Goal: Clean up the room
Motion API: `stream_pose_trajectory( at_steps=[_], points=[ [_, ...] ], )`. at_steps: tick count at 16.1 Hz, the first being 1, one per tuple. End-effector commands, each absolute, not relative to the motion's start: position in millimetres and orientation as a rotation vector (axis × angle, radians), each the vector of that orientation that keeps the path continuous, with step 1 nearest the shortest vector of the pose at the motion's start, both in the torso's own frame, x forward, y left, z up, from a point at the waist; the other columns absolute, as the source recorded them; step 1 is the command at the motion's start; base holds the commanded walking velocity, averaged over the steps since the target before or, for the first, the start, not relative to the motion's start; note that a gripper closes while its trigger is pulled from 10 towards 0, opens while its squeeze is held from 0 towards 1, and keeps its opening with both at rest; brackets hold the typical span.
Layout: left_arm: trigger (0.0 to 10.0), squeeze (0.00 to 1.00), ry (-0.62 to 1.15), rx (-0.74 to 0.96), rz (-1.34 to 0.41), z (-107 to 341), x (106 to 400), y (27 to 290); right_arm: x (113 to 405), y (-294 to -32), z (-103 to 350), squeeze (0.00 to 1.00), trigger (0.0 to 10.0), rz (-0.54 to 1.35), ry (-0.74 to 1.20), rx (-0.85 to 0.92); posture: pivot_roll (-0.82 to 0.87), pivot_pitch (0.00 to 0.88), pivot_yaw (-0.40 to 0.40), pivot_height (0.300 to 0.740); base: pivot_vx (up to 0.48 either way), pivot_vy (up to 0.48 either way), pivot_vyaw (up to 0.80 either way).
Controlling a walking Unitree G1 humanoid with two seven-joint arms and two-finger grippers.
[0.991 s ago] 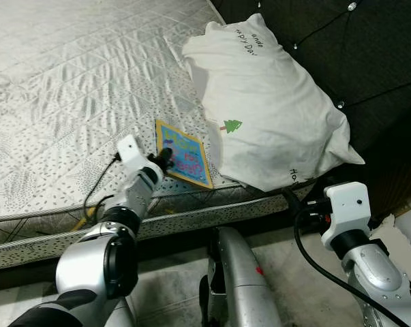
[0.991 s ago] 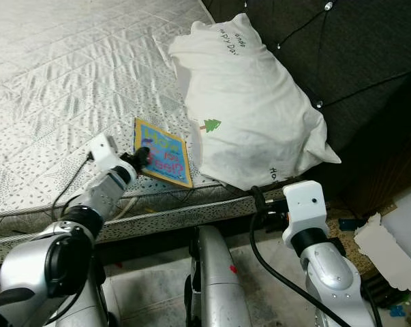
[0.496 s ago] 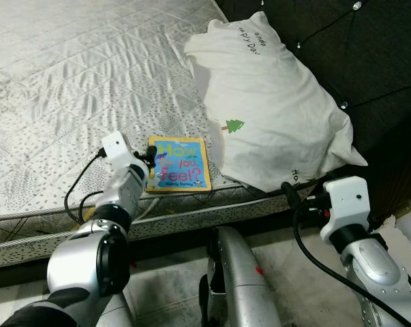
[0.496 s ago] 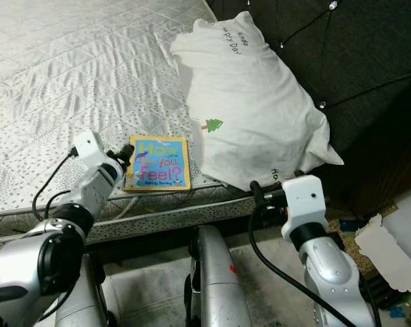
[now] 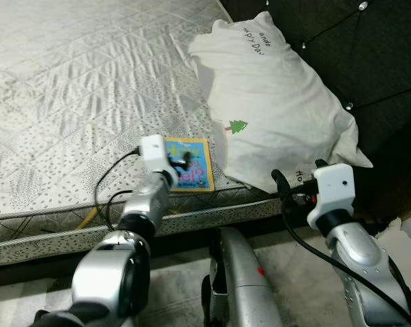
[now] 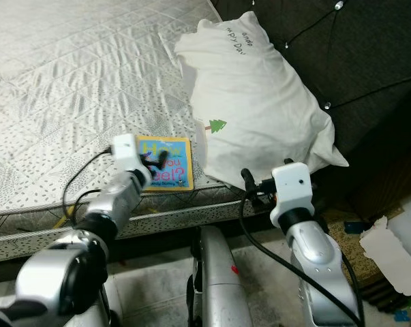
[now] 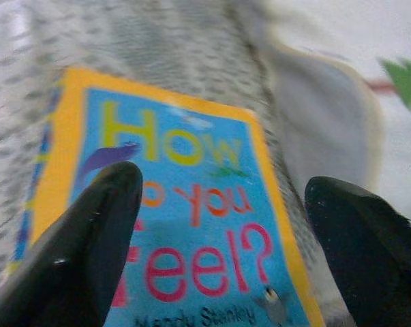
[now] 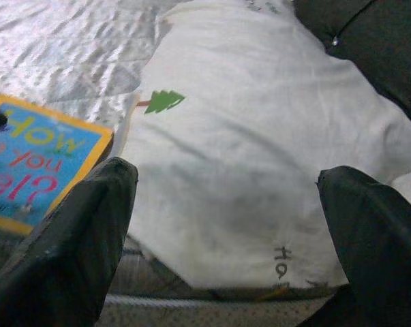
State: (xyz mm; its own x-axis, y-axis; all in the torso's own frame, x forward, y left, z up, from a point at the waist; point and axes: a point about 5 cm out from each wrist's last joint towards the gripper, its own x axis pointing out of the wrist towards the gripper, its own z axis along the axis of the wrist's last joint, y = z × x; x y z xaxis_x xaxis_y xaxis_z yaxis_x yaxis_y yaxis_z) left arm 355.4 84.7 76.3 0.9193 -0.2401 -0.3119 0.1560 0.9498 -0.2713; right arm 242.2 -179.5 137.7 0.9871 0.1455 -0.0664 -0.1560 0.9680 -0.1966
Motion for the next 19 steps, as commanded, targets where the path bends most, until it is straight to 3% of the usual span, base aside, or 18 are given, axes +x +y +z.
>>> stream_pose_trajectory(
  at_steps=[1,5,8,12,16,17,18,19],
  points=[
    [10.0,1.00,0.355,-0.195,-0.280,77.1,352.1,72.2,245.2,-176.2,138.0,0.00,10.0,0.157,0.041,-0.207,-0.14,0.047,-0.088,0.542,0.000,0.000,0.00],
    [10.0,1.00,0.397,-0.075,-0.505,69.5,335.7,40.2,253.9,-172.3,137.7,0.00,10.0,0.156,0.021,-0.202,-0.12,0.035,-0.075,0.542,0.000,0.000,0.00],
    [10.0,1.00,0.366,-0.033,-0.540,74.8,329.4,32.5,258.2,-169.3,136.4,0.00,10.0,0.155,0.011,-0.198,-0.11,0.027,-0.069,0.542,0.000,0.000,0.00],
    [10.0,1.00,0.482,-0.065,-0.554,53.3,312.0,29.1,261.9,-164.8,137.0,0.00,10.0,0.159,-0.008,-0.196,-0.12,0.028,-0.063,0.542,0.000,0.000,0.00],
    [10.0,1.00,0.510,-0.040,-0.568,48.6,308.3,25.7,254.6,-159.5,134.7,0.00,10.0,0.270,0.015,-0.152,-0.12,0.024,-0.066,0.542,0.000,0.000,0.00],
    [10.0,0.90,0.514,-0.034,-0.562,47.4,308.3,25.6,253.7,-160.3,133.2,0.00,10.0,0.281,0.021,-0.165,-0.12,0.023,-0.065,0.542,0.000,0.000,0.00],
    [10.0,0.44,0.518,-0.028,-0.543,44.8,308.0,27.1,254.5,-161.2,132.5,0.00,10.0,0.276,0.019,-0.171,-0.12,0.022,-0.063,0.542,0.000,0.000,0.00],
    [10.0,0.31,0.529,-0.028,-0.540,42.6,307.1,27.8,255.4,-160.7,133.0,0.00,10.0,0.276,0.014,-0.176,-0.12,0.024,-0.059,0.542,0.000,0.000,0.80]
  ],
)
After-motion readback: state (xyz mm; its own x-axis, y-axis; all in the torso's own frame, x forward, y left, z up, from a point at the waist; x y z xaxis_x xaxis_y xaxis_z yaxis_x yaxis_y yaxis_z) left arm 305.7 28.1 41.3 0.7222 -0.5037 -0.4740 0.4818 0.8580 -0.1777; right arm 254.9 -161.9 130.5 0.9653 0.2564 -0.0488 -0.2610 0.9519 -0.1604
